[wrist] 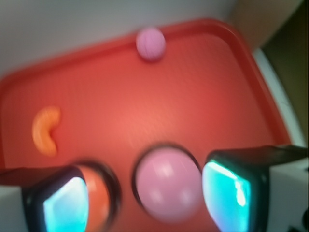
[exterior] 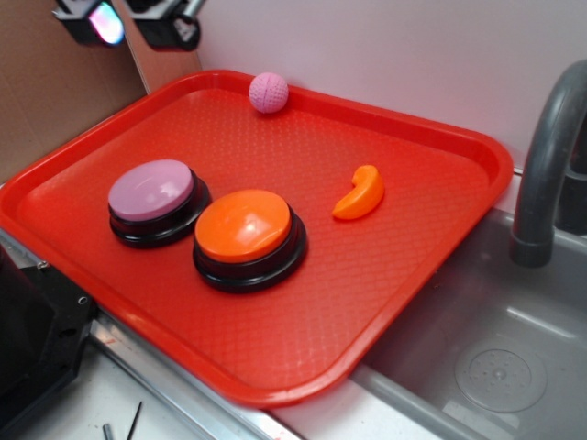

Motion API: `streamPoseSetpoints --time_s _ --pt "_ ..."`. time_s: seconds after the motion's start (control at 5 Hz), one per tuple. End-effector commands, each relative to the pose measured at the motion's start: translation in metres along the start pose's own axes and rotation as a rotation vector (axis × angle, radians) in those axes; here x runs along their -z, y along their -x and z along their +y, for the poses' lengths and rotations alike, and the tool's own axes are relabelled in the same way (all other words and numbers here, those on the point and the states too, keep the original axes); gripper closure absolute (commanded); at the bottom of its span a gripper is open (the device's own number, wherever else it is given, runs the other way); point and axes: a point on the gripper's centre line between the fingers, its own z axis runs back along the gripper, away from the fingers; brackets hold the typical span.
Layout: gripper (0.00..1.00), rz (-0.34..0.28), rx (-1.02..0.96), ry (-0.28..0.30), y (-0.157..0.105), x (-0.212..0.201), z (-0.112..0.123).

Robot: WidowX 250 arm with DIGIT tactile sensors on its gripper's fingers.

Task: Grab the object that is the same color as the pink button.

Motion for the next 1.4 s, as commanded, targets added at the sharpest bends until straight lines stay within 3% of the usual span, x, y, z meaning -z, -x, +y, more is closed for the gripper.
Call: streamPoseSetpoints --time_s 0.0,0.2,0.4,0.8,1.0,1.2 --pt "0.0 -0.169 -0.011 -0.029 -0.054 0.05 0.012" --pt "0.0 -0.201 0.053 -0.029 -0.081 0.085 0.01" --pt "0.0 -0.226 0.052 -0.064 -0.093 0.1 0.012" --pt "0.0 -0.213 0.059 -0.105 -0.112 0.131 0.018" --pt "1.0 -0.227 0.057 -0.101 -0.112 0.132 0.021" --pt "1.0 -0.236 0.028 -0.112 -0.111 0.124 0.024"
